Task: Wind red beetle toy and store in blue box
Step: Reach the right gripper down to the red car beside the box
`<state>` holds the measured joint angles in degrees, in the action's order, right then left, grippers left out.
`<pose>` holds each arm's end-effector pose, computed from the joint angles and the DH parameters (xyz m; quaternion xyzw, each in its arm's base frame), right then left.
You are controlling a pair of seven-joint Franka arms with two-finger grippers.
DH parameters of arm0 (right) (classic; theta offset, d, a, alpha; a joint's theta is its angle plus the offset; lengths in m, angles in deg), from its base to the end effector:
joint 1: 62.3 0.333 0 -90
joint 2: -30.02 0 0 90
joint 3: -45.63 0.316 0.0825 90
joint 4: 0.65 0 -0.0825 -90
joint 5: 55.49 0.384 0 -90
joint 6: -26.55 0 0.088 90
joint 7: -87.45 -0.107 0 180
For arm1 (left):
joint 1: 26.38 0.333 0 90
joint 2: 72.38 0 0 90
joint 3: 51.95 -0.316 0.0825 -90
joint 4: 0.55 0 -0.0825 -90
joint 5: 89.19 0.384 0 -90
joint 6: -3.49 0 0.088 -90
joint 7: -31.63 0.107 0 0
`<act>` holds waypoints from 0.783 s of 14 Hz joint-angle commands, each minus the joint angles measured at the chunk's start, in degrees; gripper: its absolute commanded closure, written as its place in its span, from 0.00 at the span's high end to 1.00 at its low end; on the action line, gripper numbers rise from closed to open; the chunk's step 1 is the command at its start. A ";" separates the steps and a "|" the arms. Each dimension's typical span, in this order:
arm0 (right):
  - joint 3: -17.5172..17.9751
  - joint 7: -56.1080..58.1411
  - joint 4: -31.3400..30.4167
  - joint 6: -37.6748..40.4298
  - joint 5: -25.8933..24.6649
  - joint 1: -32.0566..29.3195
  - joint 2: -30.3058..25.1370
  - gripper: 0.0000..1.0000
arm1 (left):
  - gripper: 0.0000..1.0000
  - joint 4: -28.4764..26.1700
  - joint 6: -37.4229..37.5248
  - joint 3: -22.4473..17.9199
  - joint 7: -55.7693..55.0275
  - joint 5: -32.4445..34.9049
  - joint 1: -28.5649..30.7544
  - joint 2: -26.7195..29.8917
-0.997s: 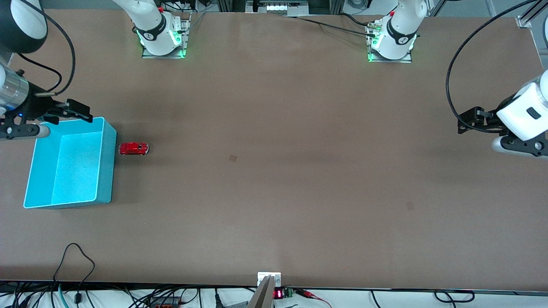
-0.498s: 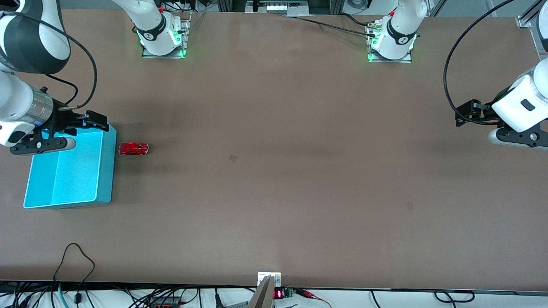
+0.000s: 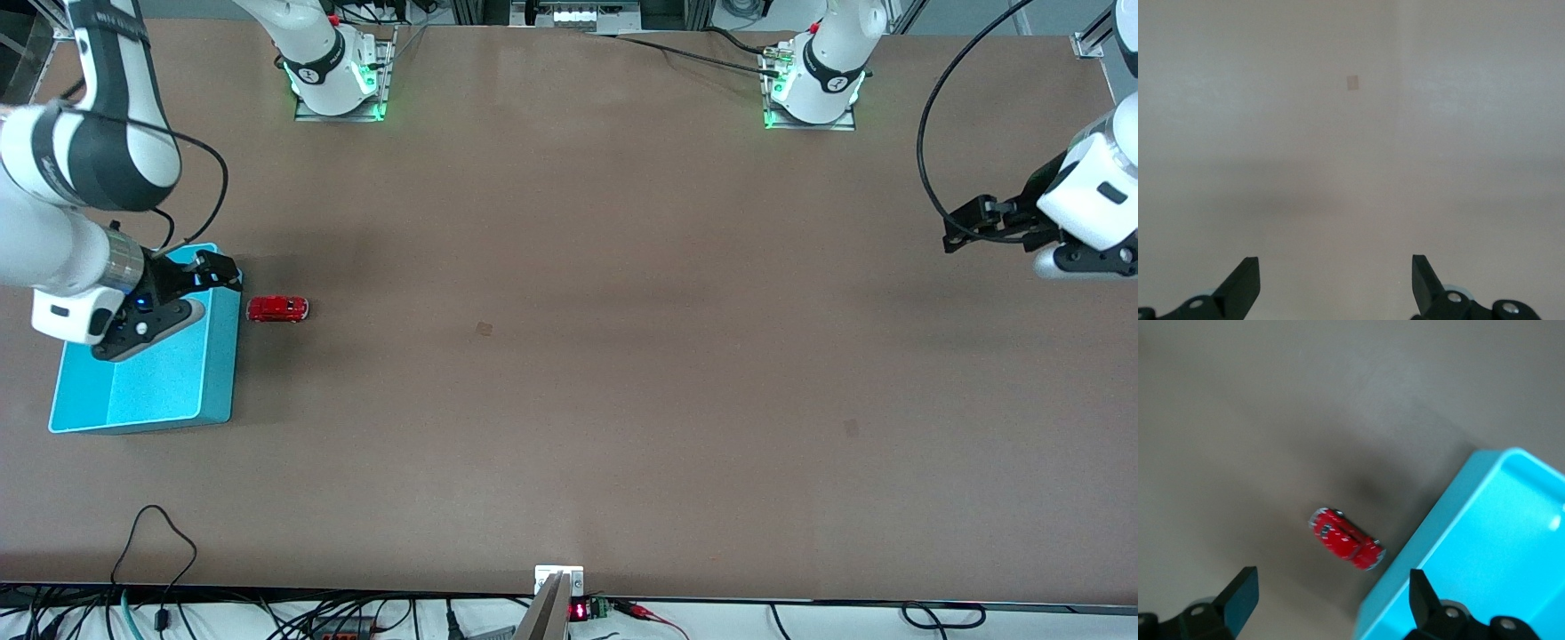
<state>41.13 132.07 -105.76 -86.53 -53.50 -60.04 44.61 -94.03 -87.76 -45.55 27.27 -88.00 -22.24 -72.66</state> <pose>0.6086 -0.0190 0.3834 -0.9334 -0.3543 0.0503 0.0279 0.5555 -0.0196 0.5950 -0.9995 -0.0179 0.0213 0.0113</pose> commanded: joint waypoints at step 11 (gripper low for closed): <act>0.54 44.77 -12.74 -16.55 0.30 -0.77 8.53 1.00 | 1.00 0.75 4.93 -8.95 6.56 -1.19 -8.62 0.37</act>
<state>41.42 174.96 -116.33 -101.38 -53.51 -60.71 53.13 -95.09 -85.05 -53.46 32.28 -88.07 -30.54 -71.35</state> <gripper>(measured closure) 0.000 0.000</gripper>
